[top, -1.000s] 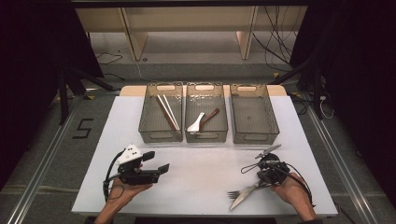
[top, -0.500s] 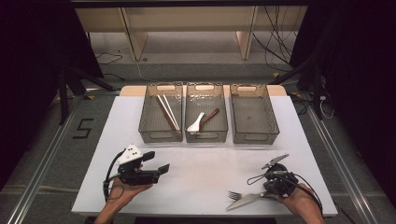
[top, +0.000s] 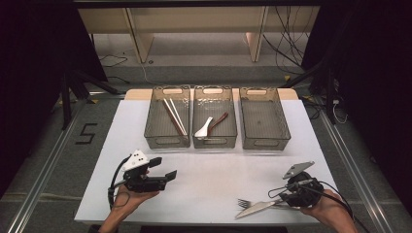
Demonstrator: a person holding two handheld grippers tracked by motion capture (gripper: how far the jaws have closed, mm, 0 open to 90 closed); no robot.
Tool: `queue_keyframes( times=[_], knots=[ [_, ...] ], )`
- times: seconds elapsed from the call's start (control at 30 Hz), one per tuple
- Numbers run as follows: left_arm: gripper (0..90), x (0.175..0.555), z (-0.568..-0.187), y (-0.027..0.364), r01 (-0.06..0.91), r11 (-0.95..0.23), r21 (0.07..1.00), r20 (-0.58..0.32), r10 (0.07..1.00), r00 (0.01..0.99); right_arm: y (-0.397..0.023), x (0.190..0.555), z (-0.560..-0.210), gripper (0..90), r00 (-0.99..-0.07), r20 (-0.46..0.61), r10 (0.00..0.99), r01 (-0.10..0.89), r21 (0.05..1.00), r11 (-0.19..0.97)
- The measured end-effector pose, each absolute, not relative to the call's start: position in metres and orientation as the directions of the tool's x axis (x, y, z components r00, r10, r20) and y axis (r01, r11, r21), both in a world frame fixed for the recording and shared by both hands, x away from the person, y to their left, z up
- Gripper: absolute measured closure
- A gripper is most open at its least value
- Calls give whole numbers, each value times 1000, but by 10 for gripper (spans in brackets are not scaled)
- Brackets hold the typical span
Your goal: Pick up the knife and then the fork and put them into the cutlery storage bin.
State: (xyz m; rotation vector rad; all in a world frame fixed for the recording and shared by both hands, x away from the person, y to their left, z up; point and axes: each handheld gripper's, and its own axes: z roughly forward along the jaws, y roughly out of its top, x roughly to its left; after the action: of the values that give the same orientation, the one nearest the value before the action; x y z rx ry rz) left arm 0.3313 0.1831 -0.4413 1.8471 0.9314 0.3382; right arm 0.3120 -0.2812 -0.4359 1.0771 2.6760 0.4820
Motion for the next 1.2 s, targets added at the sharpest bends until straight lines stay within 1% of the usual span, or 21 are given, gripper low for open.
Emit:
queue_keyframes(
  times=[0.13, 0.37, 0.5, 0.87, 0.97, 1.2],
  knots=[
    [219, 331, -441, 183, 448, -206, 870, -170, 727, 665, -279, 312, -443, 514, -742, -81, 665, 607, 340, 718],
    [219, 332, -441, 184, 450, -199, 871, -176, 729, 661, -277, 315, -447, 473, -788, -99, 607, 558, 301, 773],
    [219, 332, -441, 183, 448, -201, 871, -173, 729, 663, -277, 317, -449, 469, -820, -106, 563, 521, 270, 810],
    [219, 332, -441, 183, 450, -198, 871, -176, 729, 661, -277, 321, -449, 497, -851, -76, 520, 489, 247, 837],
    [220, 332, -441, 183, 451, -200, 870, -176, 728, 663, -274, 321, -448, 508, -868, -88, 488, 458, 236, 857],
    [220, 333, -442, 182, 453, -199, 869, -177, 730, 660, -268, 326, -449, 504, -896, -59, 440, 418, 225, 880]
  ],
)
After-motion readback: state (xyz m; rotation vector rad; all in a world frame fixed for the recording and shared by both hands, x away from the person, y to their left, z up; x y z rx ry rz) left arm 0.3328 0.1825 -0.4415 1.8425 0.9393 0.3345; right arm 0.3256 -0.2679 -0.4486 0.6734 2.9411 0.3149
